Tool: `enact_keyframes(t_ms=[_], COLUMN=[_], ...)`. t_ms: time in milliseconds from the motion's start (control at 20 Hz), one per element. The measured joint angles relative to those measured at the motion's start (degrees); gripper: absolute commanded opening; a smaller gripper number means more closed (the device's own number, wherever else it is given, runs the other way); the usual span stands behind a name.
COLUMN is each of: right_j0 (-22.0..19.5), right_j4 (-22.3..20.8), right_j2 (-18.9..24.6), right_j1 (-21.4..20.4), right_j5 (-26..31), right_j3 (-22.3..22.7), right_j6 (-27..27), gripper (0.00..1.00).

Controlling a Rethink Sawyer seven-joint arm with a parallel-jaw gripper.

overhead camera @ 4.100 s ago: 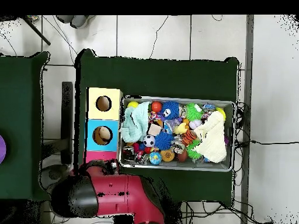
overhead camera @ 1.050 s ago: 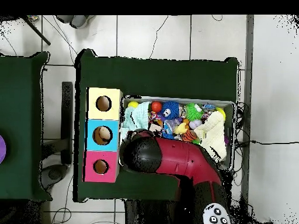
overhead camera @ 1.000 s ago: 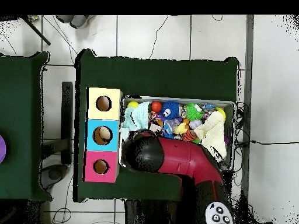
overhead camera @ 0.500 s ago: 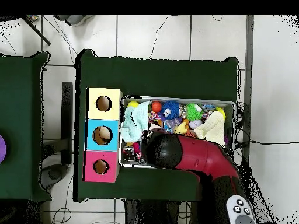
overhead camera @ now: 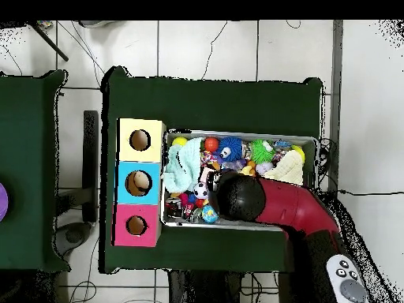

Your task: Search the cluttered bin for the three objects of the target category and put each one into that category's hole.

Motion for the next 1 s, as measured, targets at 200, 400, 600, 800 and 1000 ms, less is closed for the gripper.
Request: enact_keyframes(t_ms=[200, 400, 600, 800, 1000], right_j0=[-1.4, -2.0, -2.7, -3.4, -4.1], right_j4=[-1.8, -3.0, -4.3, -5.7, -6.8], right_j2=[1.3, 2.3, 3.4, 4.0, 4.7], right_j1=[0.8, 1.1, 1.5, 1.6, 1.6], right_j5=[0.0, 0.0, 0.0, 0.0, 0.0], right_j3=[-0.6, -1.0, -1.7, -2.5, -3.5], right_j6=[0.0, 0.0, 0.0, 0.0, 0.0], gripper=[1.00, 1.00, 1.00, 1.00, 1.00])
